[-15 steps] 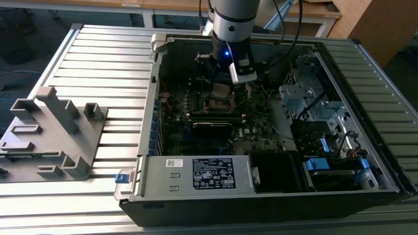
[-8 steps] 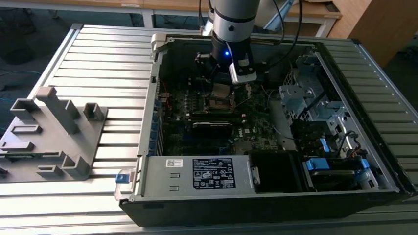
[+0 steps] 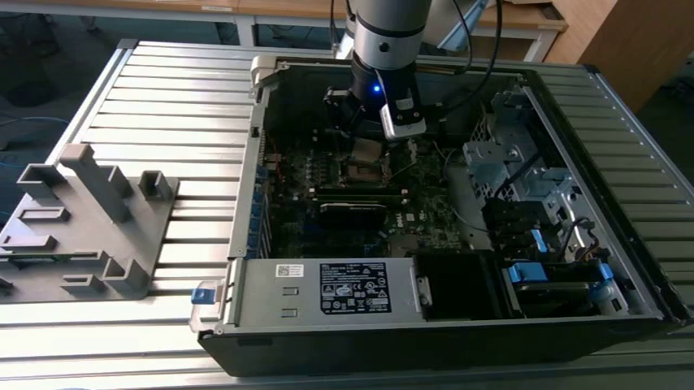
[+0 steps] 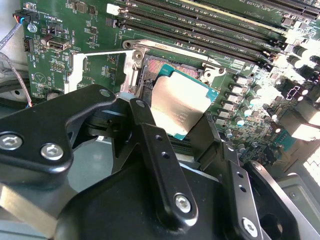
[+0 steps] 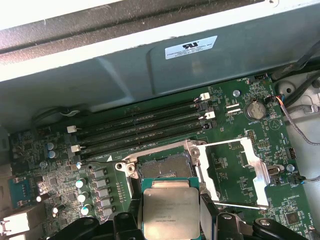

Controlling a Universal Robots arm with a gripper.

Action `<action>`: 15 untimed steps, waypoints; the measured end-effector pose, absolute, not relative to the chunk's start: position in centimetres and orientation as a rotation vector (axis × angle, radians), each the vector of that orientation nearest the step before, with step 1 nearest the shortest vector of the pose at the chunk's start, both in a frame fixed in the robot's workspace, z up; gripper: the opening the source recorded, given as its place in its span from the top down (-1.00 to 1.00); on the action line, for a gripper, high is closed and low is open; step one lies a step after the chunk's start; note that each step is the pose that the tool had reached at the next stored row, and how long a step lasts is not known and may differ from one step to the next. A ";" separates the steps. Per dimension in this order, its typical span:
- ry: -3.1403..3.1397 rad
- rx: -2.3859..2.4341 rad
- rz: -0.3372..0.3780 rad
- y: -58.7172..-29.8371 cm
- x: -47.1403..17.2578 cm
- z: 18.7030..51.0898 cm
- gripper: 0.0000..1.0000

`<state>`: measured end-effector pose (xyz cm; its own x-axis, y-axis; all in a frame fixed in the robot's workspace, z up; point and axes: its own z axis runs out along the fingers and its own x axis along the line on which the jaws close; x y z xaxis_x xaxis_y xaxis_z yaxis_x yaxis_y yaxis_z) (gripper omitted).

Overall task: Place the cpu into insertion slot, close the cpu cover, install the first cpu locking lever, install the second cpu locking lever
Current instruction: 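Place the cpu into insertion slot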

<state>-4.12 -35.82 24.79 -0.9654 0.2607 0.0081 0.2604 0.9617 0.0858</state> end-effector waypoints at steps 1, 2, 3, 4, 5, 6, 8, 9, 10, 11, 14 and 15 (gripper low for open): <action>3.108 0.413 0.135 -35.8 -4.1 24.8 -0.08; 3.108 0.413 0.135 -35.8 -4.1 24.8 -0.08; 3.108 0.412 0.136 -35.8 -4.1 24.8 -0.08; 3.109 0.406 0.136 -35.8 -4.1 24.7 -0.08; 3.111 0.398 0.137 -35.8 -4.1 24.7 -0.08; 3.112 0.386 0.137 -35.8 -4.1 24.7 -0.08; 3.115 0.368 0.137 -35.8 -4.1 24.7 -0.08; 3.115 0.368 0.137 -35.8 -4.1 24.7 -0.08; 3.115 0.370 0.137 -35.8 -4.1 24.6 -0.08; 3.112 0.387 0.137 -35.8 -4.1 24.6 -0.08; 3.099 0.468 0.137 -35.8 -4.1 24.5 -0.08; 3.094 0.496 0.137 -35.8 -4.1 24.5 -0.08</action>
